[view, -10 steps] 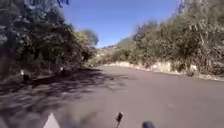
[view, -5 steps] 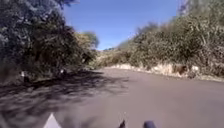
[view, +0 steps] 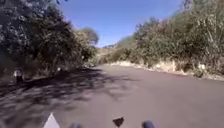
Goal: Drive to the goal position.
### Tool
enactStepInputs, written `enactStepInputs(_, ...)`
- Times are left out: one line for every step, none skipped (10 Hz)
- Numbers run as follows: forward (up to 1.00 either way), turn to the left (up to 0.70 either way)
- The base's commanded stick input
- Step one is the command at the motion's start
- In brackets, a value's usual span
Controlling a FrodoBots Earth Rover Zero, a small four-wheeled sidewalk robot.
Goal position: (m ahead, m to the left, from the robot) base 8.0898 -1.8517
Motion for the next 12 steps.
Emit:
enactStepInputs(0.85,0.00)
enactStepInputs(0.85,0.00)
enactStepInputs(0.85,0.00)
enactStepInputs(0.85,0.00)
enactStepInputs(0.85,0.00)
enactStepInputs(0.85,0.00)
enactStepInputs(0.85,0.00)
enactStepInputs(0.85,0.00)
enactStepInputs(0.85,0.00)
enactStepInputs(0.85,0.00)
enactStepInputs(0.85,0.00)
enactStepInputs(0.85,0.00)
